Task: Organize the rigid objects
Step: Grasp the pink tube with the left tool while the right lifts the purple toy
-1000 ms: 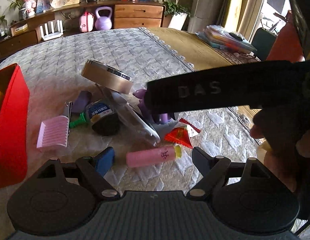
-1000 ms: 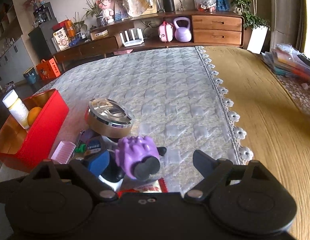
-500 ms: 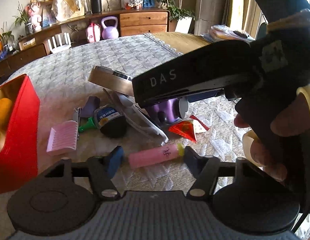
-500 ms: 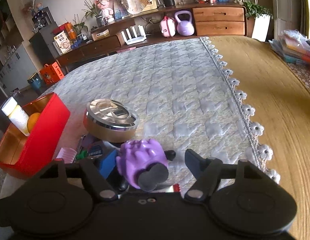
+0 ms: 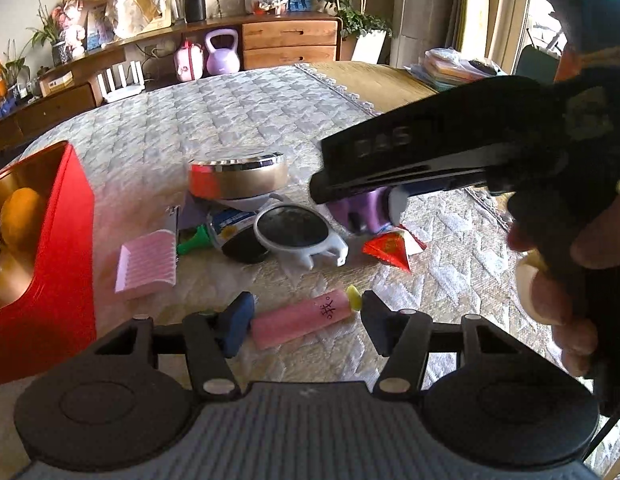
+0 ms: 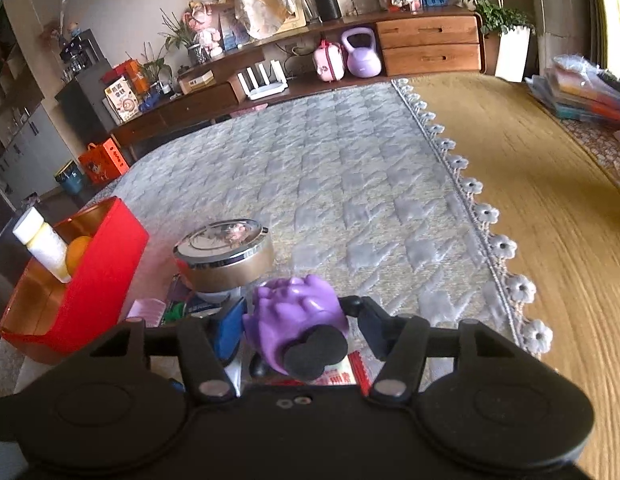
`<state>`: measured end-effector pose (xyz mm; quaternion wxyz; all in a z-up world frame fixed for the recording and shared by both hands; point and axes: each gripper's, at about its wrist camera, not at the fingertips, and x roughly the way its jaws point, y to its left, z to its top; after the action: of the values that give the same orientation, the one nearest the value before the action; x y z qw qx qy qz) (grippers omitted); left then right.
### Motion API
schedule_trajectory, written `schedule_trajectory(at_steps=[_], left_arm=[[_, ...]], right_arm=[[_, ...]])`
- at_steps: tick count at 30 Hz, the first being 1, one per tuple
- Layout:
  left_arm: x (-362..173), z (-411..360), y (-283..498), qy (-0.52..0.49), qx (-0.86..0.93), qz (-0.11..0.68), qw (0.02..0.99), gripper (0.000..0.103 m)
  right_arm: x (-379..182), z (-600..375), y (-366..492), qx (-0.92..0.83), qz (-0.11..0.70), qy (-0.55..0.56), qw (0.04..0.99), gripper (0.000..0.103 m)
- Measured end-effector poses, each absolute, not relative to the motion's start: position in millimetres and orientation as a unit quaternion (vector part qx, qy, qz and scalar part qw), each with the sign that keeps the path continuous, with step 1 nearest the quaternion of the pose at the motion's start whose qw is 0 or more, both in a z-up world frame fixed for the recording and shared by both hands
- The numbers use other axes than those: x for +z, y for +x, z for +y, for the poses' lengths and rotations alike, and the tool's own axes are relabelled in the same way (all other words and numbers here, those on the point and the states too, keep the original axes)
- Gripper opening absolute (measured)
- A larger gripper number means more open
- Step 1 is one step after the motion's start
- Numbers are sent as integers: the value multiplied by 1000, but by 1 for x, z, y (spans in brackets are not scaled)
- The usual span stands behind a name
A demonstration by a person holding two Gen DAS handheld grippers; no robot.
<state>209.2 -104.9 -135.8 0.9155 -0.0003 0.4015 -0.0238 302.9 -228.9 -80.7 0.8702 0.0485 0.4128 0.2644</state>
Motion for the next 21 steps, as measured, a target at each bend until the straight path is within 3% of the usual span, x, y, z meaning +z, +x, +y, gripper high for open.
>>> schedule_trajectory(at_steps=[21], left_arm=[[-71,-55,164,-30,-25,375,926,58]], right_arm=[[-7,-212,236,287,375,7,881,60]])
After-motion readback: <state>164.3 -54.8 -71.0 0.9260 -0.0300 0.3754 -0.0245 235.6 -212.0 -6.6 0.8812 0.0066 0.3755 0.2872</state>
